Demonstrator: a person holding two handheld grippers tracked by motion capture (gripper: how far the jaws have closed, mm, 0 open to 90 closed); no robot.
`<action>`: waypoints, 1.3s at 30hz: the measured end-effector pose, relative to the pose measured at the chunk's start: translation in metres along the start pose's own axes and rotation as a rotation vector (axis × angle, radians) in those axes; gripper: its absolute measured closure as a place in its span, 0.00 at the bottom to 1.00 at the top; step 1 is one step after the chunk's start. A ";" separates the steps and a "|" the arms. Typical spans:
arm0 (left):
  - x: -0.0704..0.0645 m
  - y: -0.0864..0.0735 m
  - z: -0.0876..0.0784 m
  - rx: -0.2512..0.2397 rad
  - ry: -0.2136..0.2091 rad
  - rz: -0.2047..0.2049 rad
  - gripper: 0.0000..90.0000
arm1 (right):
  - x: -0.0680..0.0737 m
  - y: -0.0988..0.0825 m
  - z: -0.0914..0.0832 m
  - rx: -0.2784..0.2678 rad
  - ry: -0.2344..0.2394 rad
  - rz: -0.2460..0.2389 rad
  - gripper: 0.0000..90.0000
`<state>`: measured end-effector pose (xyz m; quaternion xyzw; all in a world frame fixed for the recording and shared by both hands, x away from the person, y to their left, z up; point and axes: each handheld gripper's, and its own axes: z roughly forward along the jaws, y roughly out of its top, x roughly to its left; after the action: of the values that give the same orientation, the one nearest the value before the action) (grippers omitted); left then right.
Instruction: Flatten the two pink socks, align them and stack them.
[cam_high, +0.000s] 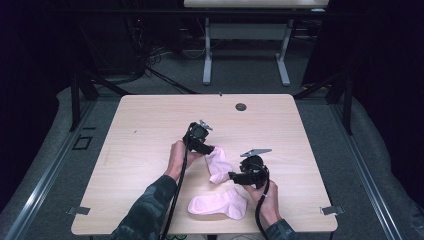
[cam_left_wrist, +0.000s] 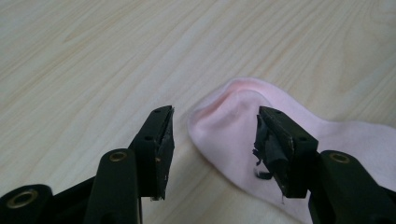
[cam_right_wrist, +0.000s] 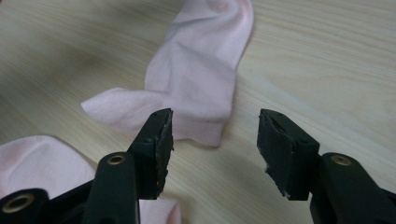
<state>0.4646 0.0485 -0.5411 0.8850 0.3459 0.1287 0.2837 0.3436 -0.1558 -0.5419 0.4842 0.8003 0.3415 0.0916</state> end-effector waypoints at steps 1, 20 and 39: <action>0.000 0.000 0.004 0.017 -0.007 0.007 0.55 | 0.002 0.001 0.004 0.001 0.010 -0.003 0.50; -0.014 0.001 0.021 0.098 0.017 0.080 0.90 | 0.018 0.000 0.035 0.072 -0.057 -0.109 0.84; -0.030 -0.037 -0.039 -0.048 0.017 -0.108 0.99 | 0.002 0.019 -0.001 0.065 -0.005 -0.254 0.92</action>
<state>0.4065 0.0661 -0.5323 0.8569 0.3923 0.1290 0.3086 0.3560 -0.1486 -0.5286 0.3824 0.8657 0.2997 0.1206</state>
